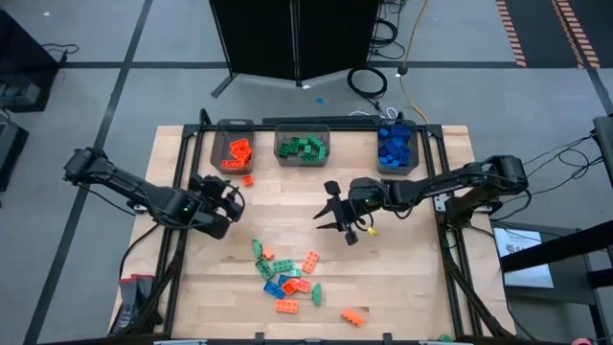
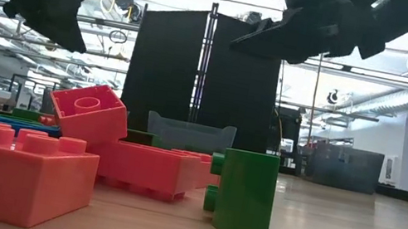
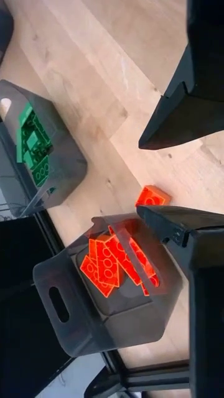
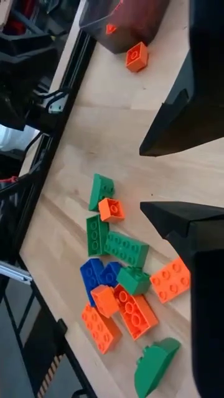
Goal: Sort blocks
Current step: Put the orange game piece into the left black bin
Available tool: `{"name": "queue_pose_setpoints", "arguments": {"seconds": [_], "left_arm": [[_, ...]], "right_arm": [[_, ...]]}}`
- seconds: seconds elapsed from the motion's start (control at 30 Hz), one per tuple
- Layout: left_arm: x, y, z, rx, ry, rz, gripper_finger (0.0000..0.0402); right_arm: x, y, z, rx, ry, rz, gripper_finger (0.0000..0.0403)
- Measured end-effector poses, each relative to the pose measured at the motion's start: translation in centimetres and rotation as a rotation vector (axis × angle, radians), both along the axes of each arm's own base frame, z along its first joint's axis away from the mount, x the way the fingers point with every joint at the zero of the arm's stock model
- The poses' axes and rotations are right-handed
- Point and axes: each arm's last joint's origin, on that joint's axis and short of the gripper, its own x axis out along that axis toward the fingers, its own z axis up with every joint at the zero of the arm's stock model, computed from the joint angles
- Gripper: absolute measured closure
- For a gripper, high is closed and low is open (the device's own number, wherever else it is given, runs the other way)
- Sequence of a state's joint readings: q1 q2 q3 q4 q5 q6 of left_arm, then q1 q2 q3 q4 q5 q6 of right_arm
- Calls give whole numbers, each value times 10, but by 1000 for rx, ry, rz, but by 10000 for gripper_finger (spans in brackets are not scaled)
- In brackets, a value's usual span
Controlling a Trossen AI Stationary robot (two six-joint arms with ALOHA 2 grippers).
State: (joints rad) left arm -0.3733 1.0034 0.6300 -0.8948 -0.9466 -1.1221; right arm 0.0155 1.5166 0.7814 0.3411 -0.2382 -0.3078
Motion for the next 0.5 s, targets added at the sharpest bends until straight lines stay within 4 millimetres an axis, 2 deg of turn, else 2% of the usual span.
{"name": "queue_pose_setpoints", "arguments": {"seconds": [0.23, 0.5], "left_arm": [[4, -2, -5, 13, 36, 0, 241], [5, -2, -6, 14, 38, -1, 241]], "right_arm": [[-1, 1, -4, 7, 48, 14, 267], [-1, 5, -3, 16, 39, 34, 182]]}}
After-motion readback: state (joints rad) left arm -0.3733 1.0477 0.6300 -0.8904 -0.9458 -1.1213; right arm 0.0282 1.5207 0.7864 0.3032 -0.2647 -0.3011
